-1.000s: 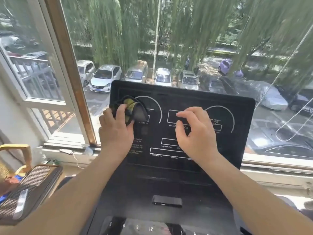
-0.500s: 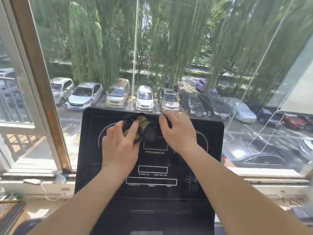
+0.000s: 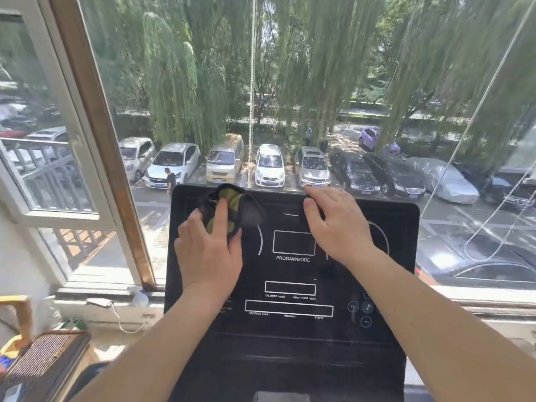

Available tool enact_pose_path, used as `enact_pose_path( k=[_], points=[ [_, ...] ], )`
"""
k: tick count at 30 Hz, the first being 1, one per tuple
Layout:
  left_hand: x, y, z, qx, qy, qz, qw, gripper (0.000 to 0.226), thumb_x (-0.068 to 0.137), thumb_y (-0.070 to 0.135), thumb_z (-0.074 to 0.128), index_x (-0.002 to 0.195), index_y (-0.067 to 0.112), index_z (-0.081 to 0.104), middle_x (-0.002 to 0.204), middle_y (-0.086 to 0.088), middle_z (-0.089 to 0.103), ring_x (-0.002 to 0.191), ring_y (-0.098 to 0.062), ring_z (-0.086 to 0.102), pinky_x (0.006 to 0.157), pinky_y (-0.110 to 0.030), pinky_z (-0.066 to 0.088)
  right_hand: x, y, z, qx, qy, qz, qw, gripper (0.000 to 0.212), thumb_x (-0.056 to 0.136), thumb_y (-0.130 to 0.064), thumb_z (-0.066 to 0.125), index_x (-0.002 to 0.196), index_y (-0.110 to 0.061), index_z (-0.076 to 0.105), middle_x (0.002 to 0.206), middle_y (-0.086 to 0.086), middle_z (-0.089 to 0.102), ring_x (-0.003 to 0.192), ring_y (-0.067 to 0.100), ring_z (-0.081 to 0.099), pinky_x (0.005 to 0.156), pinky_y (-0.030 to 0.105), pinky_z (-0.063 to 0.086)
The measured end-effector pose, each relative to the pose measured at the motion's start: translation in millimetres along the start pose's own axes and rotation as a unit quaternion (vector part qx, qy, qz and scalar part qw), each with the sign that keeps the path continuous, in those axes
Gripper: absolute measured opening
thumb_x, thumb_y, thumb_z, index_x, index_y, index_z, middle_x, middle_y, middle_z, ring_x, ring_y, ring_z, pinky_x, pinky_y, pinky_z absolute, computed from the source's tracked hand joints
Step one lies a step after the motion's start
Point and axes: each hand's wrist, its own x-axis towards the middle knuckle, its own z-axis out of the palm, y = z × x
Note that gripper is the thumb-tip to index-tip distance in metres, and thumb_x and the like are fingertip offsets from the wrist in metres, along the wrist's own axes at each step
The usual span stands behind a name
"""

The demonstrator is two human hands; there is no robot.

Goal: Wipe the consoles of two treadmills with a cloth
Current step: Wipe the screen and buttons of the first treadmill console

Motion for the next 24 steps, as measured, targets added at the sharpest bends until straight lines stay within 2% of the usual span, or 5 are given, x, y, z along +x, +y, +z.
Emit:
enact_pose_path(
  k=[5, 9, 12, 18, 24],
  points=[
    [-20, -45, -11, 0.056, -0.115, 0.412, 0.902, 0.067, 0.081, 0.033, 0.065, 0.147, 0.025, 0.055, 0.127, -0.014, 0.057, 0.104, -0.036, 0.058, 0.075, -0.047, 0.052, 0, -7, 15, -0.042, 0.049, 0.005, 0.998, 0.047, 0.111, -0.039, 0.036, 0.143, -0.019, 0.064, 0.145, -0.001, 0.067, 0.141, 0.021, 0.052, 0.128, 0.039, 0.023],
    [9, -65, -26, 0.055, -0.02, 0.083, 0.995, 0.061, 0.093, 0.036, 0.069, 0.15, 0.02, 0.054, 0.125, -0.021, 0.052, 0.104, -0.042, 0.054, 0.082, -0.054, 0.052, 0, -9, 29, -0.054, 0.106, 0.005, 0.993, 0.052, 0.106, -0.04, 0.036, 0.133, -0.012, 0.07, 0.133, 0.005, 0.073, 0.131, 0.027, 0.06, 0.124, 0.048, 0.032],
    [5, -34, -23, 0.027, -0.031, -0.124, 0.991, 0.065, 0.098, 0.043, 0.063, 0.157, 0.022, 0.044, 0.13, -0.022, 0.047, 0.112, -0.042, 0.05, 0.092, -0.054, 0.049, -1, -7, 35, -0.064, 0.123, -0.009, 0.99, 0.052, 0.106, -0.039, 0.037, 0.134, -0.01, 0.069, 0.134, 0.008, 0.073, 0.132, 0.028, 0.06, 0.125, 0.049, 0.031],
    [-10, -4, -15, 0.026, -0.072, 0.136, 0.988, 0.066, 0.089, 0.035, 0.066, 0.152, 0.017, 0.052, 0.124, -0.022, 0.049, 0.103, -0.043, 0.053, 0.078, -0.054, 0.054, -5, 12, 8, -0.079, 0.004, -0.06, 0.995, 0.066, 0.106, -0.055, 0.024, 0.159, -0.024, 0.048, 0.168, -0.005, 0.042, 0.161, 0.014, 0.026, 0.134, 0.042, 0.009],
    [35, 58, 3, 0.007, -0.019, -0.044, 0.999, 0.067, 0.097, 0.035, 0.063, 0.158, 0.017, 0.041, 0.131, -0.028, 0.045, 0.111, -0.048, 0.047, 0.086, -0.06, 0.049, -18, 87, -43, -0.063, 0.105, 0.105, 0.987, 0.046, 0.109, -0.04, 0.038, 0.127, -0.018, 0.075, 0.126, 0.007, 0.07, 0.124, 0.03, 0.058, 0.107, 0.04, 0.039]
  ],
)
